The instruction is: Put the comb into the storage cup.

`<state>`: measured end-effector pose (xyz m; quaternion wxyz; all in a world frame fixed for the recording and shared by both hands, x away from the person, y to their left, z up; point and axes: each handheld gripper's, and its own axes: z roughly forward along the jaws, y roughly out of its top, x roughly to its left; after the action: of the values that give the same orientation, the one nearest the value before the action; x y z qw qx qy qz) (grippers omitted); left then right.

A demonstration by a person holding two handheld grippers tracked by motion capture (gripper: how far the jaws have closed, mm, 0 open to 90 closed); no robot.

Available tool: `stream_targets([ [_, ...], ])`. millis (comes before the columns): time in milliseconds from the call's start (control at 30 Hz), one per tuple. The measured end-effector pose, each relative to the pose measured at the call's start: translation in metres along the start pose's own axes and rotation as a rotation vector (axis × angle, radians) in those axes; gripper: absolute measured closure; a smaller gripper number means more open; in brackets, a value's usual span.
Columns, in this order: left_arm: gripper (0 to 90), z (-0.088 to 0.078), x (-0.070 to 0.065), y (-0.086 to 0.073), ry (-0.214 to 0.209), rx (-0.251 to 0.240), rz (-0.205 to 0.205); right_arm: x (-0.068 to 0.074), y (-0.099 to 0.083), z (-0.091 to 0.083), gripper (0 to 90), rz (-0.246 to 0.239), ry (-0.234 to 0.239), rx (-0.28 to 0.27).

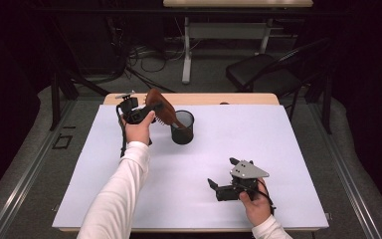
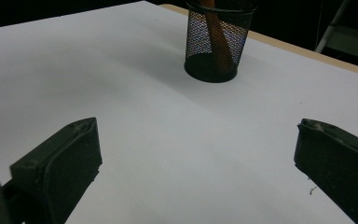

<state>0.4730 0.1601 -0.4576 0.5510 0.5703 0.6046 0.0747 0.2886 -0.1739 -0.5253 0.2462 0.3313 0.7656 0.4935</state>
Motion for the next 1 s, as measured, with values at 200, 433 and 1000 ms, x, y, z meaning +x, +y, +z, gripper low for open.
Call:
stream_targets([
  [200, 48.3, 0.0, 0.0026, -0.0011, -0.016, -0.008, 0.003, 0.0001, -0.0001, 0.0003, 0.2, -0.001, 0.0, 0.002],
  [433, 47.8, 0.0003, 0.0041, -0.0016, -0.021, -0.014, 0.01, 0.0002, -0.0003, 0.0006, 0.3, -0.004, 0.0, 0.005],
  [1000, 45.4, 0.0007, 0.0083, -0.003, -0.023, -0.024, -0.007, 0.0005, -0.0008, 0.0008, 0.6, -0.003, 0.003, 0.013],
])
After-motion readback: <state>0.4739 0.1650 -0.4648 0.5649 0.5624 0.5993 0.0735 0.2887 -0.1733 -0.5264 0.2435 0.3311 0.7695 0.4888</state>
